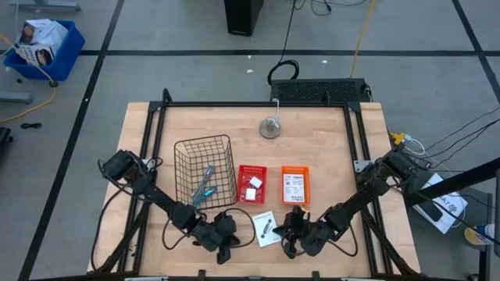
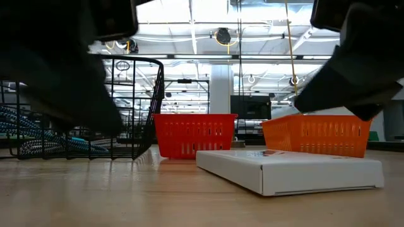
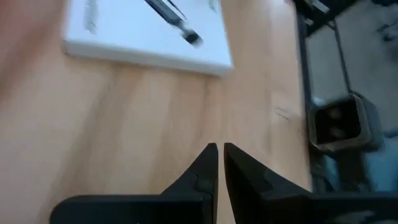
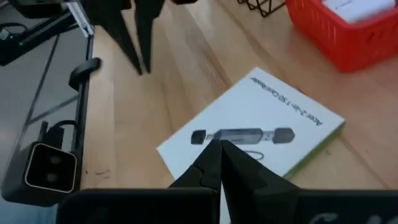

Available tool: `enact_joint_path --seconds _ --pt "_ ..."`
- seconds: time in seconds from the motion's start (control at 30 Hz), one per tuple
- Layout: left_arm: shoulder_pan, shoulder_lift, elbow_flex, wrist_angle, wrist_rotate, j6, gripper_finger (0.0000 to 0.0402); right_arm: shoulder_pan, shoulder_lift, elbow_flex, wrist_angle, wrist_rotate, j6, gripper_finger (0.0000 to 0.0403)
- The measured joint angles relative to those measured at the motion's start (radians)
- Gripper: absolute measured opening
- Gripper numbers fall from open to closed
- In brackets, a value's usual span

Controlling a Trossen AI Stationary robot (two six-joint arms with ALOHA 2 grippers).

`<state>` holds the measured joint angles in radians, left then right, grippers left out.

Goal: Pick and place items into bin
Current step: Put the card reader box into the orange basket

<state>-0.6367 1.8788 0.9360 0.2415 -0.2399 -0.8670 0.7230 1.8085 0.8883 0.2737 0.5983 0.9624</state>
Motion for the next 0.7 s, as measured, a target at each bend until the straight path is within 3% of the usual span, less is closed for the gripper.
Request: enact_joint_path --seconds 0.17,0.43,0.7 --pt "0.033 0.012 0.001 0.015 -0.032 0.004 0.0031 0.009 0.0 0.0 -0.096 0.028 0.056 0.0" --pt "0.082 0.112 0.0 0.1 0.001 -0.035 0.0031 0.012 0.013 0.001 -0.208 0.025 0.163 0.0" --pt "0.085 0.144 0.003 0.173 -0.022 -0.04 0.003 0.01 0.02 0.002 -0.31 -0.051 0.266 0.0"
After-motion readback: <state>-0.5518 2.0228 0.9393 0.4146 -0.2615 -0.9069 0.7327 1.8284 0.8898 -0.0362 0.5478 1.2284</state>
